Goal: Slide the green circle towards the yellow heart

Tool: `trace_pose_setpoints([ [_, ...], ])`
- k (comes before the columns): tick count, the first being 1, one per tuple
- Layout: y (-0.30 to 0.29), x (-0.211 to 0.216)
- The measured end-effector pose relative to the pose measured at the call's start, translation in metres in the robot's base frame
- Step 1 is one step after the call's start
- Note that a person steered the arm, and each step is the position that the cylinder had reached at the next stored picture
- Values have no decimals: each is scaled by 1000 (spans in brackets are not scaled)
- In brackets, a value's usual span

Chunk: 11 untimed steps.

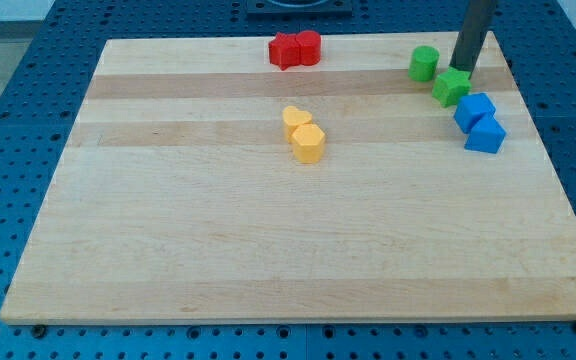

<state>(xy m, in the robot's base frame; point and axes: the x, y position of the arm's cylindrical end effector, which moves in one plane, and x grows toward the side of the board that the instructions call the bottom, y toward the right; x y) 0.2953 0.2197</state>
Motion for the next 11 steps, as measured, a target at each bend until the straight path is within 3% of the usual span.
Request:
trace_pose_setpoints([
  [3, 0, 18],
  [6, -1, -32],
  [8, -43, -46],
  [11, -119, 2],
])
